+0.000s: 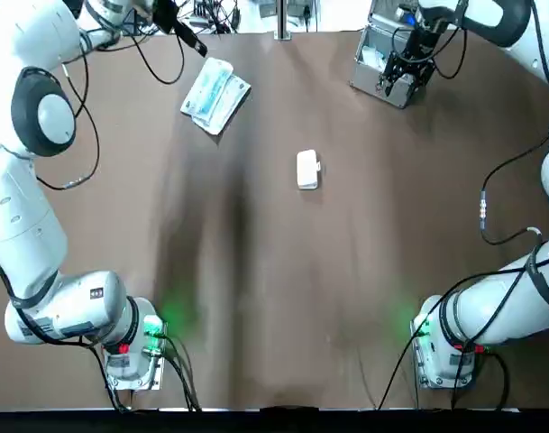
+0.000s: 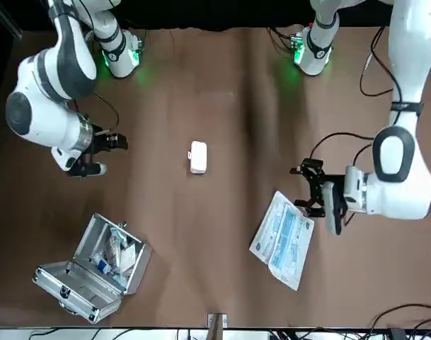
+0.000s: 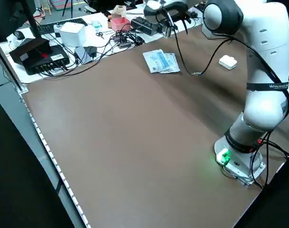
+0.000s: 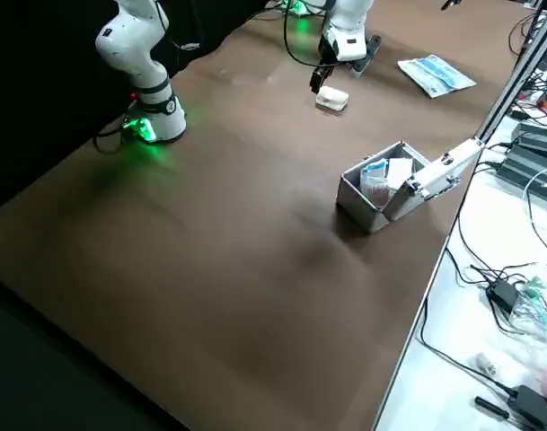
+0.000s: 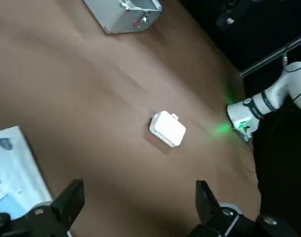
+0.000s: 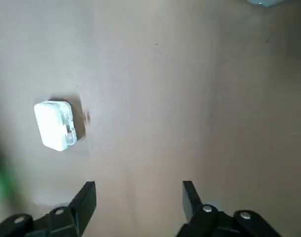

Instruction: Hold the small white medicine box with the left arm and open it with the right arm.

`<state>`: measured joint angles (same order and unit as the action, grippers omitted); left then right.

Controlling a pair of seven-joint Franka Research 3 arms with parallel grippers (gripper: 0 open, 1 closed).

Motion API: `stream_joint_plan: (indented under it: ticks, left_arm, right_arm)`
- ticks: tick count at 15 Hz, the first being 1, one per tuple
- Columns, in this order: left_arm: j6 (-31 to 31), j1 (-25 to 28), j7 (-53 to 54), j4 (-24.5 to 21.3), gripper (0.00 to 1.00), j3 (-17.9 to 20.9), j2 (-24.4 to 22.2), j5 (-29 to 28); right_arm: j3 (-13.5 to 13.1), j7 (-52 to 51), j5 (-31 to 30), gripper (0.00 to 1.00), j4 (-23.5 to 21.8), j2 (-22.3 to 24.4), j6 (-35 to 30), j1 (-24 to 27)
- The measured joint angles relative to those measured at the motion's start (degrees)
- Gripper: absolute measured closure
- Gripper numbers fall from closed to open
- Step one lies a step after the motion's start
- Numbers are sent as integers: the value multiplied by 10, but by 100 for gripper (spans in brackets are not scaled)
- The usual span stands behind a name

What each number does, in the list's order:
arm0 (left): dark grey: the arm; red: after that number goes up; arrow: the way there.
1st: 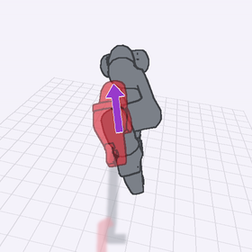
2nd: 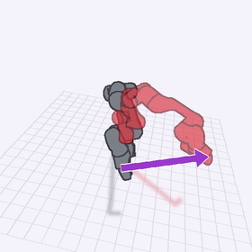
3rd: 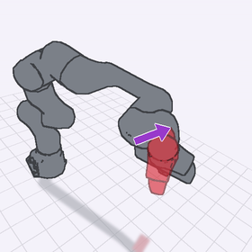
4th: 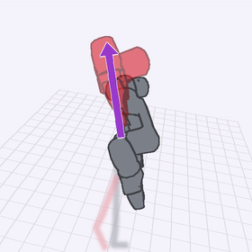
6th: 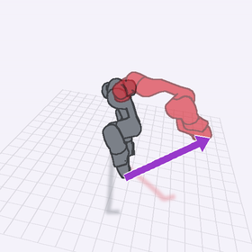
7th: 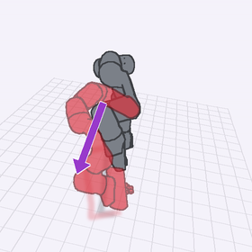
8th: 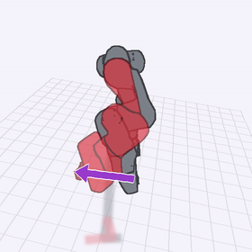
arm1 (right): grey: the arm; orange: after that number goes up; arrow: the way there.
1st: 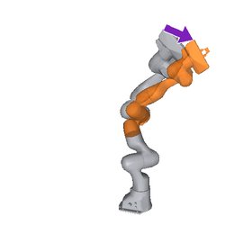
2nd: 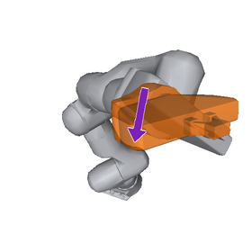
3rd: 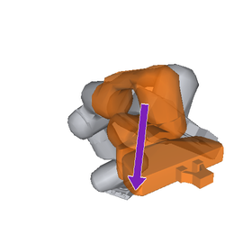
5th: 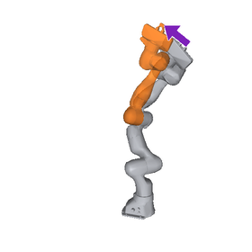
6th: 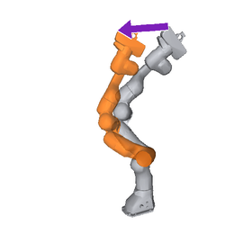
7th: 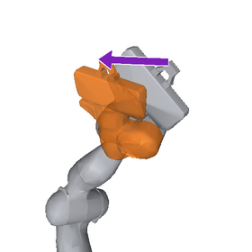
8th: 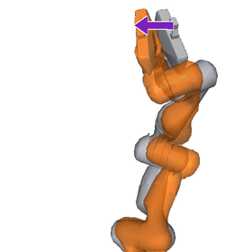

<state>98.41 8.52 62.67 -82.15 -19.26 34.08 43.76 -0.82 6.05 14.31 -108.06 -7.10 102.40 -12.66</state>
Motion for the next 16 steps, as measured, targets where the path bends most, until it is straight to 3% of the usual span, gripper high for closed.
stream_joint_plan:
  ticks: [9, 14, 16]
  left_arm:
    - [-1, -11, 303, -26, 0, -18, 103, 108]
    - [-2, -12, 526, -45, 0, -41, 154, 127]
    - [-4, -22, 619, -48, 0, -51, 174, 128]
  right_arm:
    - [1, -44, 69, 21, -5, -55, 62, -46]
    - [0, -73, 91, 20, -6, -79, 80, -48]
    - [0, -104, 128, 18, -6, -100, 94, -49]
